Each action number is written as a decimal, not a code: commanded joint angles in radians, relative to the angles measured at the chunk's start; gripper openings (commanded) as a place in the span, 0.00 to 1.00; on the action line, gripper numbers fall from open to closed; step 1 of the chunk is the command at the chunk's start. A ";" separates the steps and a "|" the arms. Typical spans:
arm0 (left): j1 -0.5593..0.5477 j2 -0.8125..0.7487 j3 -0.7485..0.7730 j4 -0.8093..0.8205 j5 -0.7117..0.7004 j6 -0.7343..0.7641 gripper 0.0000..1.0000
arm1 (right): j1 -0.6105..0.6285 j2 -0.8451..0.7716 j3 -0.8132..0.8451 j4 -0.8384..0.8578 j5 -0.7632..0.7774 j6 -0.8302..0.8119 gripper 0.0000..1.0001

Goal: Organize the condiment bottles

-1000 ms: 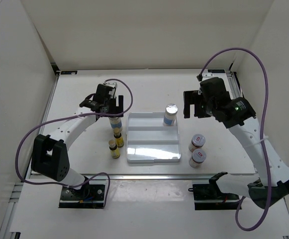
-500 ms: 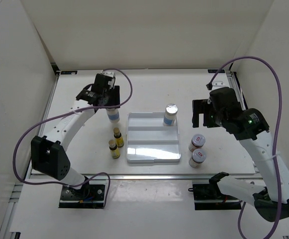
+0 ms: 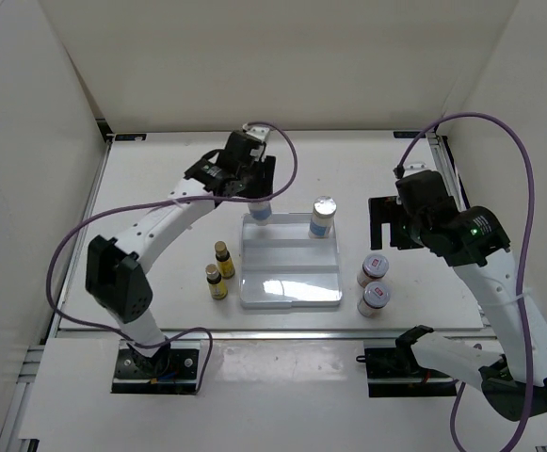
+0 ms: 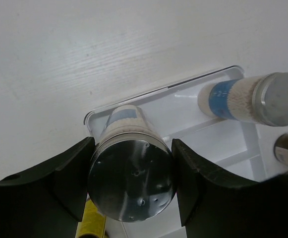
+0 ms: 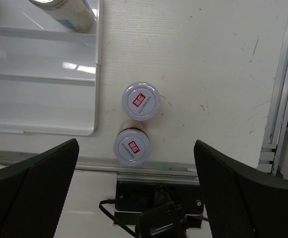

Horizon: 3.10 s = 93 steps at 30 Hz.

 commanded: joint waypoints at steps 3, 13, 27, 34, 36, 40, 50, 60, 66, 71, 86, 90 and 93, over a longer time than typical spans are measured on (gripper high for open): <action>-0.007 0.030 -0.007 0.061 -0.007 -0.012 0.11 | -0.004 -0.015 0.019 -0.023 0.030 0.015 1.00; -0.007 0.142 -0.007 0.072 -0.007 -0.030 0.43 | -0.004 -0.015 -0.128 -0.006 0.061 0.162 1.00; -0.007 -0.117 -0.004 -0.020 -0.056 0.025 1.00 | -0.159 0.154 -0.366 0.218 -0.215 0.153 1.00; -0.007 -0.368 -0.224 -0.020 -0.223 0.078 1.00 | -0.170 0.177 -0.357 0.236 -0.253 0.142 1.00; 0.024 -0.413 -0.278 -0.020 -0.256 0.089 1.00 | -0.170 0.153 -0.346 0.236 -0.253 0.131 1.00; 0.088 -0.511 -0.416 -0.020 -0.311 0.089 1.00 | -0.170 0.133 -0.337 0.247 -0.235 0.121 1.00; 0.163 -0.619 -0.581 0.053 -0.422 0.039 1.00 | -0.225 0.277 -0.424 0.310 -0.321 0.160 1.00; 0.173 -0.600 -0.572 0.064 -0.403 0.039 1.00 | -0.225 0.314 -0.475 0.330 -0.270 0.193 0.91; 0.173 -0.600 -0.572 0.064 -0.403 0.039 1.00 | -0.225 0.343 -0.437 0.296 -0.188 0.193 0.70; 0.173 -0.600 -0.572 0.064 -0.394 0.039 1.00 | -0.225 0.324 -0.389 0.259 -0.122 0.205 0.46; 0.173 -0.600 -0.572 0.064 -0.385 0.048 1.00 | -0.052 0.326 -0.132 0.259 -0.197 0.216 0.18; 0.173 -0.600 -0.572 0.064 -0.385 0.048 1.00 | 0.023 0.383 -0.102 0.301 -0.197 0.226 0.18; 0.173 -0.600 -0.572 0.064 -0.376 0.048 1.00 | 0.050 0.445 -0.082 0.333 -0.207 0.236 0.18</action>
